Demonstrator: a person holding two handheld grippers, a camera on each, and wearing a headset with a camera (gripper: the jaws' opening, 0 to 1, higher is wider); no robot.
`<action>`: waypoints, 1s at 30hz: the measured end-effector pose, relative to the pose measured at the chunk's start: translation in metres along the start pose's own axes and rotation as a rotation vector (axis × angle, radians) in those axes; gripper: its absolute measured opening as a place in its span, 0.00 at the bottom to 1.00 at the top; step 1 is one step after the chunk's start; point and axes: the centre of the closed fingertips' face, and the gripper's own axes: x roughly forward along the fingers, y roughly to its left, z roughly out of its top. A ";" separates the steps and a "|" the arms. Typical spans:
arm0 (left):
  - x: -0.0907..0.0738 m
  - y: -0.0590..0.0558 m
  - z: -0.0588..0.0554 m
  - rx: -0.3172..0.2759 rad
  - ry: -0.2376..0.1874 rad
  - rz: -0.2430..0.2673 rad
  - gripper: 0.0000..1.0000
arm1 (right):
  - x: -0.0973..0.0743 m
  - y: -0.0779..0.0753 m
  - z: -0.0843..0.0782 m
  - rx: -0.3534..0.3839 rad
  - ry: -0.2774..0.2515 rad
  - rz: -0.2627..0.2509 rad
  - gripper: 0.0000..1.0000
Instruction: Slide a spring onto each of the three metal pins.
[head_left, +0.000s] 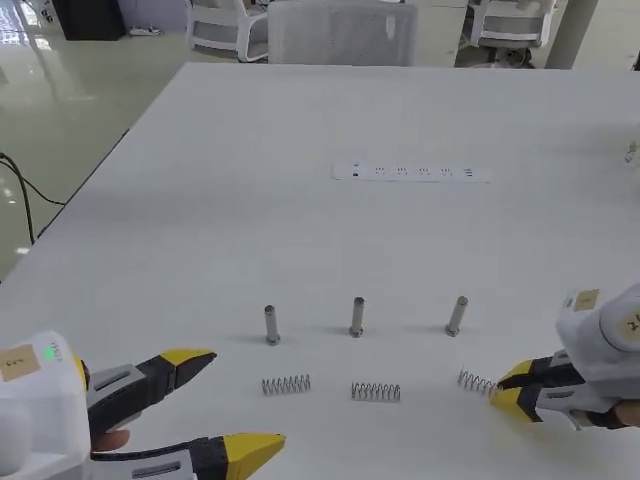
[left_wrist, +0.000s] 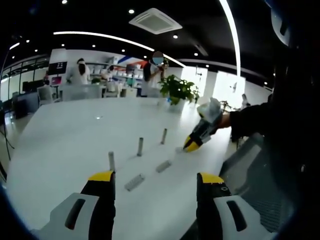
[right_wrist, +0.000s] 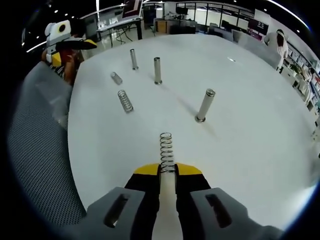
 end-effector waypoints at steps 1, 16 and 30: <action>0.000 0.000 0.000 0.001 0.000 -0.001 0.61 | 0.000 0.000 0.002 -0.019 -0.007 0.001 0.08; 0.013 -0.009 0.010 0.067 0.021 -0.091 0.60 | -0.015 0.009 0.028 -0.008 -0.024 0.013 0.07; 0.021 -0.013 0.036 0.140 0.021 -0.194 0.57 | -0.039 0.042 0.073 -0.054 -0.074 0.104 0.07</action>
